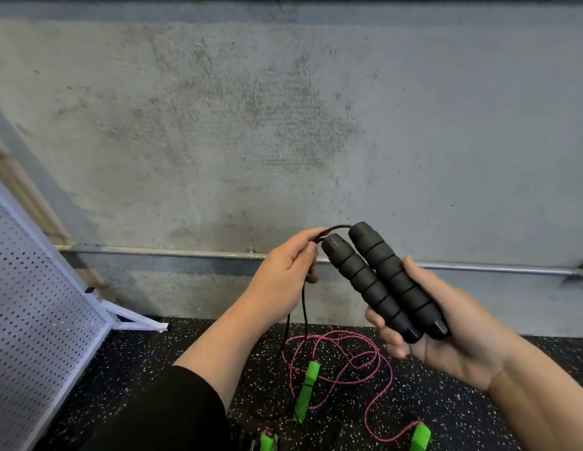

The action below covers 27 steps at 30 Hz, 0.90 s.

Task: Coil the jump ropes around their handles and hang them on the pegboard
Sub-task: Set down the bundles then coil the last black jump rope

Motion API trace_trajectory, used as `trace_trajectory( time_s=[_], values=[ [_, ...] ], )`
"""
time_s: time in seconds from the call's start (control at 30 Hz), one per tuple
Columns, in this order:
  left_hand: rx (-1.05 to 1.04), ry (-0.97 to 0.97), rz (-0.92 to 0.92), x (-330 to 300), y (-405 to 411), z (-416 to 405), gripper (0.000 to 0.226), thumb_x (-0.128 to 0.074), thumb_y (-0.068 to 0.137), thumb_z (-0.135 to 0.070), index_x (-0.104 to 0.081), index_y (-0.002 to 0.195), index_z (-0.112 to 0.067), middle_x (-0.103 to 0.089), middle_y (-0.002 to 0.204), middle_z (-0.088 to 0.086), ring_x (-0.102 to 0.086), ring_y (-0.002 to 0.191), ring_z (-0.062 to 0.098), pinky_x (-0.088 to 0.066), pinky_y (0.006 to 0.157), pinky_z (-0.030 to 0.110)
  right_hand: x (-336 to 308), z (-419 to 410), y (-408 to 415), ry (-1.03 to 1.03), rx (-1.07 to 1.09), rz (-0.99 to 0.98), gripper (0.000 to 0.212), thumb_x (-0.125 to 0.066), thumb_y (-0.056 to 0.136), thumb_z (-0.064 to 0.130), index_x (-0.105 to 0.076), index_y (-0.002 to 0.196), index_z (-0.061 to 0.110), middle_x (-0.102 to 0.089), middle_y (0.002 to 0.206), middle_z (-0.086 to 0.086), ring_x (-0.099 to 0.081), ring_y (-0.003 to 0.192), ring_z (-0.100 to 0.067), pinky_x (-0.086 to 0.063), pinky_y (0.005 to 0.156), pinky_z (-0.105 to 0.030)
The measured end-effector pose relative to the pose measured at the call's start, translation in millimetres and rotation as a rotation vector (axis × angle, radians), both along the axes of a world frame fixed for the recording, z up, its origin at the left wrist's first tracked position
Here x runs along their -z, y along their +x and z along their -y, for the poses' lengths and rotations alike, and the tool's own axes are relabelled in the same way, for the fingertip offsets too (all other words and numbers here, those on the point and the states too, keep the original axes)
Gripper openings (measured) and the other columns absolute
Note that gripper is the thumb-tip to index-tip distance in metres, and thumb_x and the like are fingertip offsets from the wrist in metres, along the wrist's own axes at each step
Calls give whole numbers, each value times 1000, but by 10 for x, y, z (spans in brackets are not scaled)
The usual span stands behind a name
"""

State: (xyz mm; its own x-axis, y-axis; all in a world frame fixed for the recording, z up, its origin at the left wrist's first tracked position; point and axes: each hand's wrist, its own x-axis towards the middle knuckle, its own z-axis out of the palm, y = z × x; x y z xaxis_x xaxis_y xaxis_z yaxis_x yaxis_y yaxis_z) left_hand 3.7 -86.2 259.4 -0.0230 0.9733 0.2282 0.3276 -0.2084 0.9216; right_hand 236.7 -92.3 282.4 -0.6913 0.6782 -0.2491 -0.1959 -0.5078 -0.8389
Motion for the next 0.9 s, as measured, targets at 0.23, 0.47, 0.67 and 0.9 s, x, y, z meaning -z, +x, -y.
trace_trajectory(
  time_s=[0.23,0.47,0.67,0.9],
  values=[
    [-42,38,169,-52,81,-23,30,-44,109,-19,-70,114,-31,-50,72,-5,-44,62,10,-38,58,21,10,-9,-24,-39,-76,-301,51,-56,99,46,-58,133,9,-54,107,-21,-45,57,-18,-38,46,-26],
    [-39,-36,420,-115,61,34,27,-53,105,-23,-66,84,-14,-50,63,-2,-36,48,11,-28,50,26,-46,22,-81,70,-17,-102,73,-81,81,46,-57,140,11,-59,133,-33,-67,86,-41,-59,72,-47],
    [-74,-59,375,-125,103,57,24,-59,102,-26,-66,85,-10,-42,60,-5,-31,47,8,-27,50,26,-50,19,-134,89,17,-125,59,-71,89,43,-56,140,17,-55,132,-37,-56,72,-31,-47,56,-36],
    [-120,97,164,-97,53,54,27,-48,107,-31,-72,118,-37,-51,71,-13,-43,64,7,-38,60,30,-94,60,-203,15,150,-213,54,-42,99,43,-68,125,4,-63,120,-32,-50,61,-23,-41,42,-28]
  ],
)
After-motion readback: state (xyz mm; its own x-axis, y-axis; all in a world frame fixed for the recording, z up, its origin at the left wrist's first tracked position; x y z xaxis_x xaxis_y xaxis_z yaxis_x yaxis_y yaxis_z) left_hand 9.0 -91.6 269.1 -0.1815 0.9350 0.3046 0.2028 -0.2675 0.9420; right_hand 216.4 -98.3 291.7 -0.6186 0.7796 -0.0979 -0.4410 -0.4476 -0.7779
